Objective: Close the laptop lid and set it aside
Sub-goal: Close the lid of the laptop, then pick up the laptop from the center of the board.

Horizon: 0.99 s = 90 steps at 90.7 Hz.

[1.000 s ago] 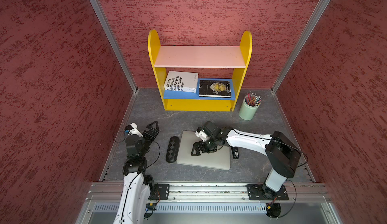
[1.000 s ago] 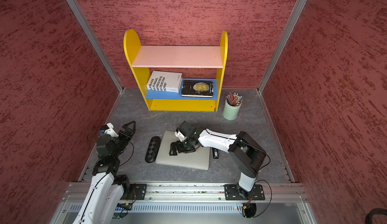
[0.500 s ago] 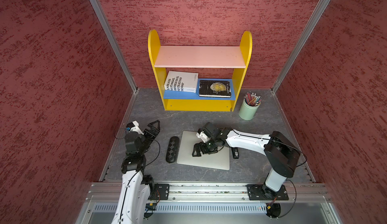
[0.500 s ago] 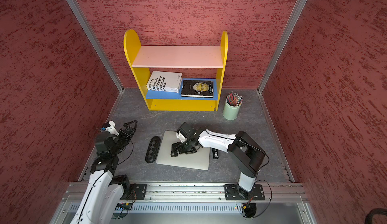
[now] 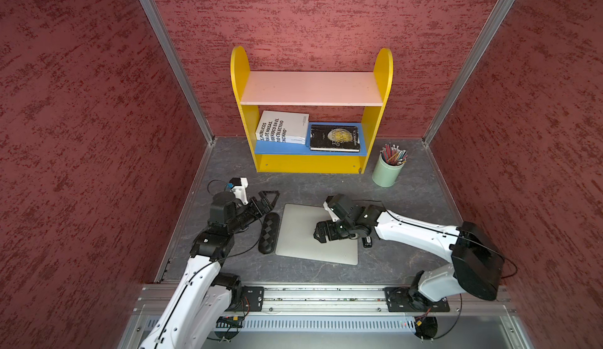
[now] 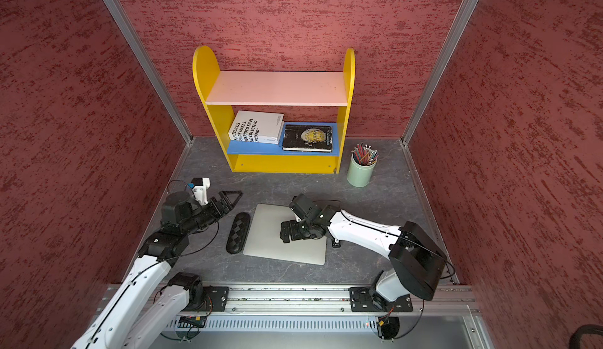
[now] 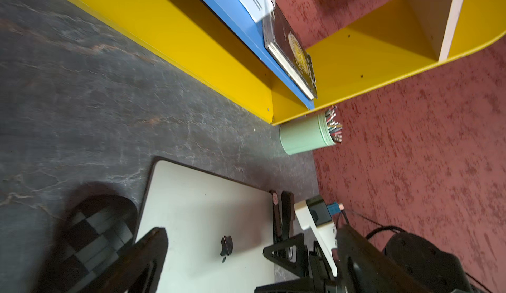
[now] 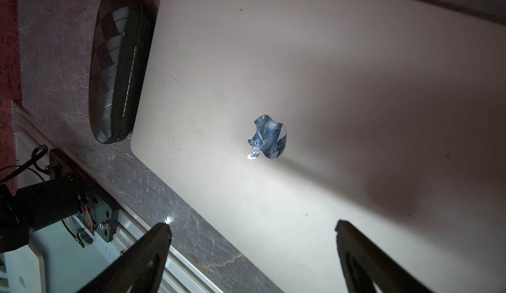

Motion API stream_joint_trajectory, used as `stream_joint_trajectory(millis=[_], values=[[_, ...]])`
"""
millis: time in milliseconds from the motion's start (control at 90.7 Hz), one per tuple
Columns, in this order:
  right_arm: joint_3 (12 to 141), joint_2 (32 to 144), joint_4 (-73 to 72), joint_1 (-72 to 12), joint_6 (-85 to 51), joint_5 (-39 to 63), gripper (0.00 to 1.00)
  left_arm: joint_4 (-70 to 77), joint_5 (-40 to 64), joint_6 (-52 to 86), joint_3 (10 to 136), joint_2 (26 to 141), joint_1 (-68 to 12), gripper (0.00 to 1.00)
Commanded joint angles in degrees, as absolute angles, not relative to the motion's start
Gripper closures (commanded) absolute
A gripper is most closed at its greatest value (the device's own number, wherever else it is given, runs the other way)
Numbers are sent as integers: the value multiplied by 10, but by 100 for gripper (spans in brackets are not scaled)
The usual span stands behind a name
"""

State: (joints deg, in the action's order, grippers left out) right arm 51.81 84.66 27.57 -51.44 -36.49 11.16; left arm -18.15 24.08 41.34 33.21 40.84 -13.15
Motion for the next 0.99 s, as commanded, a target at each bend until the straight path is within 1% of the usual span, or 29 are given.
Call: stream_joint_trajectory(millis=[0, 154, 298, 419, 683, 981], values=[[492, 815, 274, -519, -386, 83, 1, -245, 193, 380, 359, 428, -208, 0], [437, 766, 246, -519, -427, 76, 2, -284, 135, 374, 372, 447, -306, 0], [397, 714, 261, -519, -458, 60, 2, -301, 112, 380, 369, 460, -357, 0], [365, 666, 273, -519, -479, 51, 2, -315, 100, 382, 370, 476, -385, 0], [307, 591, 278, -519, -512, 51, 2, -306, 105, 381, 347, 516, -404, 0], [287, 605, 271, -519, -530, 43, 2, -280, 106, 377, 317, 571, -403, 0]])
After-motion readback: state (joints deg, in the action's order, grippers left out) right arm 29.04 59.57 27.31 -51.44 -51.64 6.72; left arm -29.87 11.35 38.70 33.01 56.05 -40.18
